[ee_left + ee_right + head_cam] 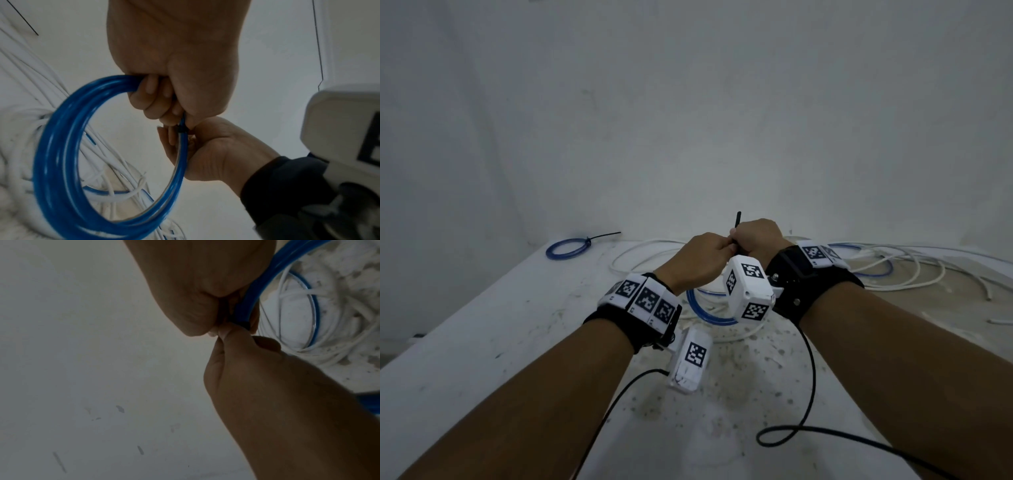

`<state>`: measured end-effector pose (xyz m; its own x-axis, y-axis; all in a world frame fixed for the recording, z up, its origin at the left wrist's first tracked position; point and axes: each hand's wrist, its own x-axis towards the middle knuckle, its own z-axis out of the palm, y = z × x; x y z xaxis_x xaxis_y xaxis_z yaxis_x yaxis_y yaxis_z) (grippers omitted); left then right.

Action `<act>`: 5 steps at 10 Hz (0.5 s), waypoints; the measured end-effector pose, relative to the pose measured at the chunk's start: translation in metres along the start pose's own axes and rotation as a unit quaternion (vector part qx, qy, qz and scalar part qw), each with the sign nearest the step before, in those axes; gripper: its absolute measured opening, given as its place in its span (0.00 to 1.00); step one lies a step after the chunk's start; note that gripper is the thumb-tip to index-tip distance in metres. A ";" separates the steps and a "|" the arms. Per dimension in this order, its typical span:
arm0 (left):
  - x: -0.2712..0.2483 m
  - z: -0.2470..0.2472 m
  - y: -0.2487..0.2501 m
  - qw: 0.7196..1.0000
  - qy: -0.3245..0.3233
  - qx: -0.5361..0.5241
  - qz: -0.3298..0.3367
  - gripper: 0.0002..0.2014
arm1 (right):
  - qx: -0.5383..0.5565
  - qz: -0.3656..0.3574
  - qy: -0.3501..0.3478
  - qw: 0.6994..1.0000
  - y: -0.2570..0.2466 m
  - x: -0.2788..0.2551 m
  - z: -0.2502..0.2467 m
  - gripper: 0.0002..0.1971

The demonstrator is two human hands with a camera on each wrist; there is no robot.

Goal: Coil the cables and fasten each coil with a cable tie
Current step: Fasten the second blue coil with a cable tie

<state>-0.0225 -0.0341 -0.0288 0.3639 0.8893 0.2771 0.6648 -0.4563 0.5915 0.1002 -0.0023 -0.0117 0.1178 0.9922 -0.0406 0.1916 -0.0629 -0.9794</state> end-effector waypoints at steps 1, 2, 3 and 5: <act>-0.002 0.003 -0.001 0.997 -0.024 0.060 0.036 0.16 | -0.161 -0.053 -0.046 0.984 0.004 -0.006 -0.003 0.12; -0.009 0.009 -0.002 0.992 -0.046 0.107 0.041 0.10 | -0.223 -0.028 0.003 0.974 0.013 -0.009 0.005 0.11; -0.014 0.016 -0.013 0.992 -0.045 0.110 0.042 0.10 | -0.219 -0.022 -0.012 0.975 0.018 -0.005 0.010 0.11; -0.016 -0.020 -0.009 0.999 0.018 -0.023 -0.020 0.20 | 0.089 -0.036 -0.059 0.994 0.010 -0.012 0.019 0.12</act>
<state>-0.0475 -0.0437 -0.0235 0.3135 0.9079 0.2781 0.6476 -0.4187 0.6367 0.0824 -0.0133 -0.0248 -0.0065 0.9998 0.0175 0.0190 0.0176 -0.9997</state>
